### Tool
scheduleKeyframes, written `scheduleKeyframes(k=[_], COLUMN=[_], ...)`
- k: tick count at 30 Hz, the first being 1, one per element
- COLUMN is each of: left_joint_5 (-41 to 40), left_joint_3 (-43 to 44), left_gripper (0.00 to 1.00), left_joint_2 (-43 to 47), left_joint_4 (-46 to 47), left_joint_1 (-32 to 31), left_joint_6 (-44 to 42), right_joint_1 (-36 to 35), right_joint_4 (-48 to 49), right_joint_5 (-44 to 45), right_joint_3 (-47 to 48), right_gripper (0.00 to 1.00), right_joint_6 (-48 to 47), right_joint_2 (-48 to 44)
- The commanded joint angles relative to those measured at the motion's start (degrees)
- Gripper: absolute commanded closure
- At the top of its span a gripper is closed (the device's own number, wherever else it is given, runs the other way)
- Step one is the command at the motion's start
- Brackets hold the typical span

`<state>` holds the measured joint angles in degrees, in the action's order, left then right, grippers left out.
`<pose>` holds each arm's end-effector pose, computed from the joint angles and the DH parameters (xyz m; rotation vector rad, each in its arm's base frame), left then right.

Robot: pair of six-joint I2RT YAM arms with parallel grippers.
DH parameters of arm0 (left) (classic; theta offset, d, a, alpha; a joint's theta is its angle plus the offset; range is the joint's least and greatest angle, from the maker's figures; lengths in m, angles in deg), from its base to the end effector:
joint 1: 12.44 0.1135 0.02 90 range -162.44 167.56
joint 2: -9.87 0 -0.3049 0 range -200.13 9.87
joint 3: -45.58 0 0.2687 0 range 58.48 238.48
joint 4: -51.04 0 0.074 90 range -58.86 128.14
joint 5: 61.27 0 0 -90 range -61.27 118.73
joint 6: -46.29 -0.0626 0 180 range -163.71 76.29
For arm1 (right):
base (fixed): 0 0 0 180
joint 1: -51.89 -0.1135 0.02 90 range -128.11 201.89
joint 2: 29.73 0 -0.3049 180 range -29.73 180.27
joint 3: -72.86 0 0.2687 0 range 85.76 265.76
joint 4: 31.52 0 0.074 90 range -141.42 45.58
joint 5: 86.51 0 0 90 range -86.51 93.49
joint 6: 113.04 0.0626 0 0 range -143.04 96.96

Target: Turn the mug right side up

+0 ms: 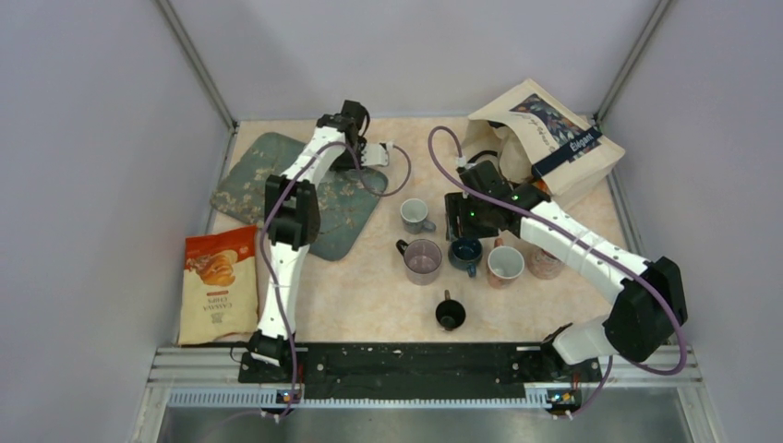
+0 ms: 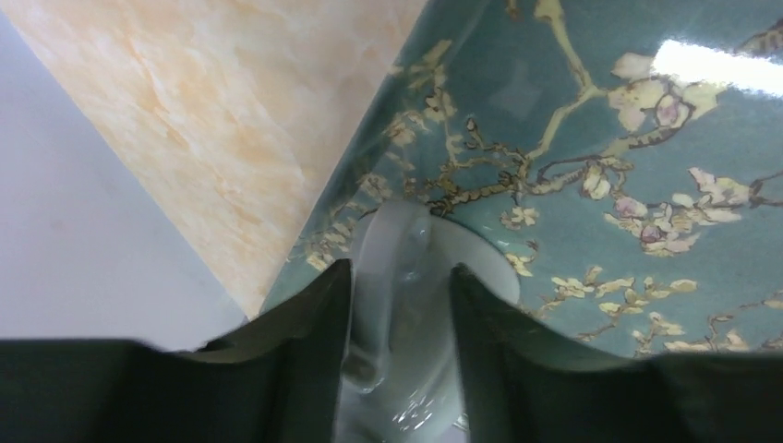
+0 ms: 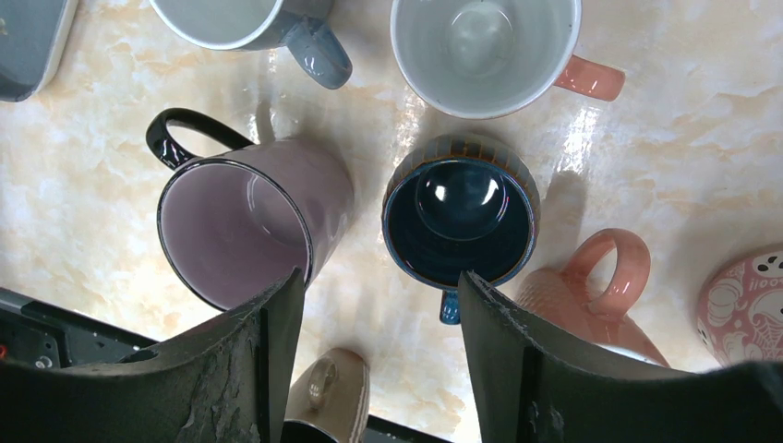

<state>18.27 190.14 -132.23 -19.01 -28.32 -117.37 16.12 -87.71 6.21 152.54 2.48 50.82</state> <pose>0.5617 -0.1480 0.1870 1.9666 2.0556 0.5002 0.2556 0.1805 0.2956 -0.2143 2.5941 0.3391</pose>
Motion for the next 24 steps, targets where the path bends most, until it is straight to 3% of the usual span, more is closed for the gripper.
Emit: scheduleKeyframes(k=[1, 5, 6, 13, 17, 20, 22, 24], left_joint_5=[-1.82, -1.77, -1.84, 2.28, 9.79, 14.61, 17.78, 22.12], left_joint_3=[-2.78, -4.65, -4.72, -4.74, -5.11, -10.17, -14.04, -15.16], left_gripper=[0.7, 0.99, 1.0, 1.0, 1.0, 1.0, 1.0, 1.0], left_joint_2=[2.62, 4.2, 4.53, 9.82, 16.42, 22.94, 27.17, 30.29], left_joint_4=[-1.6, -2.16, -2.32, 0.66, 1.52, 4.11, 5.78, 6.18], left_joint_1=[0.92, 1.69, 1.78, 2.17, 2.31, 2.34, 2.65, 3.01], left_joint_6=[-1.1, -1.26, -1.1, 8.96, 23.51, 34.69, 41.7, 48.49], right_joint_1=[0.44, 0.44, 0.45, 0.45, 0.43, 0.44, 0.44, 0.44], right_joint_4=[0.37, 0.5, 0.53, -2.03, -2.76, -2.45, -0.69, 3.08], right_joint_5=[-0.43, -0.42, -0.36, 2.14, 2.74, 2.55, 0.47, -3.86], right_joint_3=[0.79, 0.67, 0.72, 3.21, 5.21, 6.77, 7.46, 7.36], right_gripper=[0.38, 0.38, 0.38, 0.36, 0.32, 0.28, 0.18, 0.02], right_joint_6=[-0.37, -0.51, -0.52, -1.48, -2.64, -3.82, -4.57, -4.9], right_joint_2=[-2.7, -3.23, -3.31, -5.29, -6.09, -6.53, -7.18, -7.75])
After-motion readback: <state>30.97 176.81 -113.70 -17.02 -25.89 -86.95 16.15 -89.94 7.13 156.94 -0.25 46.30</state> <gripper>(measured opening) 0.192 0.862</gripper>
